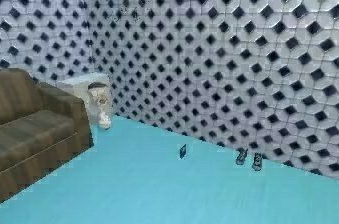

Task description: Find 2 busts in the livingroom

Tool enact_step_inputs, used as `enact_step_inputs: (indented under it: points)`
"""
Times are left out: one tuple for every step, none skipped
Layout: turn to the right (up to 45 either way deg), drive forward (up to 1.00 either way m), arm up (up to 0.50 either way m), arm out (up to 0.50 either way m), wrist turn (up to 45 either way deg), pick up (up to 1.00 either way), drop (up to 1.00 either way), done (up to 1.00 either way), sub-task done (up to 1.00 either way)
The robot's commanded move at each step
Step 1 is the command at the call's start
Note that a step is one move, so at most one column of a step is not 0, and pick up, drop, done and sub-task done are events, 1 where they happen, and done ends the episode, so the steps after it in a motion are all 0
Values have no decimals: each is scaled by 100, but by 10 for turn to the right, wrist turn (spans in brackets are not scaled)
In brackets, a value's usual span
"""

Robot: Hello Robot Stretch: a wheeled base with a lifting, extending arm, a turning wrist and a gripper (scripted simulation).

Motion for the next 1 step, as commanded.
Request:
enact_step_inputs:
  points:
    - [210,0,0,0,0,0,0,0,0]
